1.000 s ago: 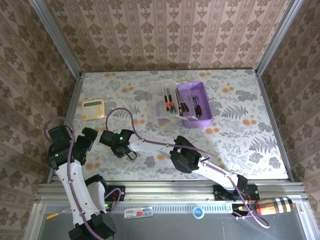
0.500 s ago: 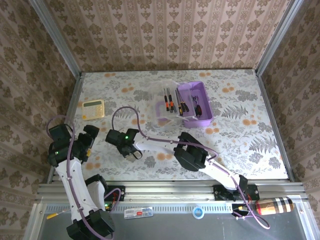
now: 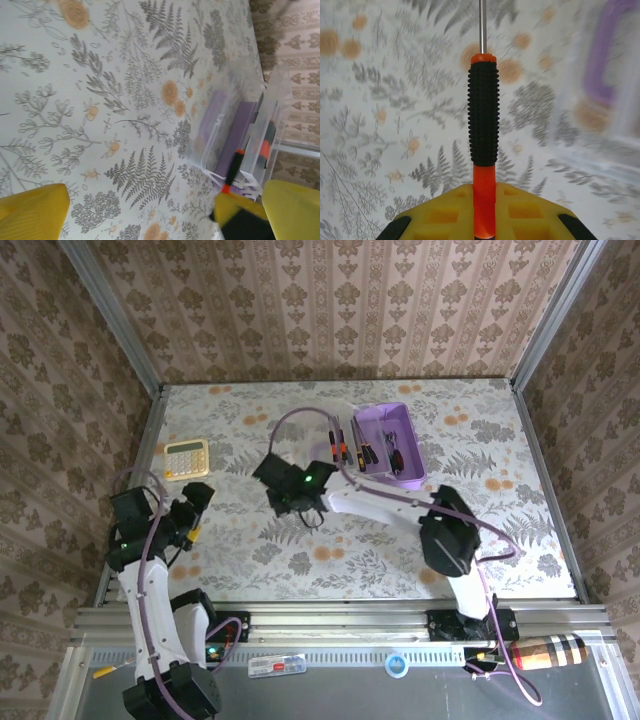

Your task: Pack the tool kit

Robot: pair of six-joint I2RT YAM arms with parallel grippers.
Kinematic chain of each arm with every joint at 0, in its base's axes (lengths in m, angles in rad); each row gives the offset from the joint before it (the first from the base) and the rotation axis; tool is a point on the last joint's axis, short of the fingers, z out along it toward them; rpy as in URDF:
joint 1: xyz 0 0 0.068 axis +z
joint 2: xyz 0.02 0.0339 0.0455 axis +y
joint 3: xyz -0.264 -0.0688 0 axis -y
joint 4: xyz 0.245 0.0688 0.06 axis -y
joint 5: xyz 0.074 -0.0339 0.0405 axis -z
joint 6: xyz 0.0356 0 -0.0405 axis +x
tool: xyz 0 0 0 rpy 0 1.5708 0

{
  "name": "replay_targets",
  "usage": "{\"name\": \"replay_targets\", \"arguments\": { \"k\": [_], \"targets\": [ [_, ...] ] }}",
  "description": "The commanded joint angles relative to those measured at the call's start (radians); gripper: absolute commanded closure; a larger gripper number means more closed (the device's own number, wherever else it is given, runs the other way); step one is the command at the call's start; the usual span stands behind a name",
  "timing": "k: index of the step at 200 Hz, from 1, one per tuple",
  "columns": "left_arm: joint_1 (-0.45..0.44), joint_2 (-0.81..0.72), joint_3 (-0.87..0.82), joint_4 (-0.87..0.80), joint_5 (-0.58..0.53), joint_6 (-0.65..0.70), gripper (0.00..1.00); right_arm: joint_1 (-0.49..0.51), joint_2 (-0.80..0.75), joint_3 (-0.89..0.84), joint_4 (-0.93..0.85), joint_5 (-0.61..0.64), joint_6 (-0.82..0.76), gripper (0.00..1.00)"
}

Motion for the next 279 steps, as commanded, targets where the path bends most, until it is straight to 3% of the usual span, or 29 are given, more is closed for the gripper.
{"name": "replay_targets", "arguments": {
  "k": [1,59,97,179,228,279],
  "targets": [
    [-0.074,-0.012,-0.03,0.132,-0.041,-0.09,0.0,-0.066,-0.059,-0.022,0.021,0.05,-0.03,0.85],
    [-0.37,0.122,-0.009,0.233,-0.189,-0.131,0.0,-0.28,-0.038,0.029,-0.051,-0.043,-0.142,0.85],
    [-0.489,0.208,0.011,0.265,-0.222,-0.137,0.0,-0.365,0.046,0.097,-0.094,-0.086,-0.181,0.85],
    [-0.508,0.224,0.022,0.25,-0.24,-0.125,0.0,-0.389,0.038,0.021,-0.073,-0.065,-0.178,0.85],
    [-0.507,0.233,0.029,0.249,-0.237,-0.122,0.0,-0.389,0.008,-0.001,-0.082,-0.071,-0.154,0.73],
    [-0.508,0.245,0.042,0.254,-0.246,-0.115,0.0,-0.389,-0.058,0.007,-0.096,-0.062,-0.165,0.72]
  ]
}}
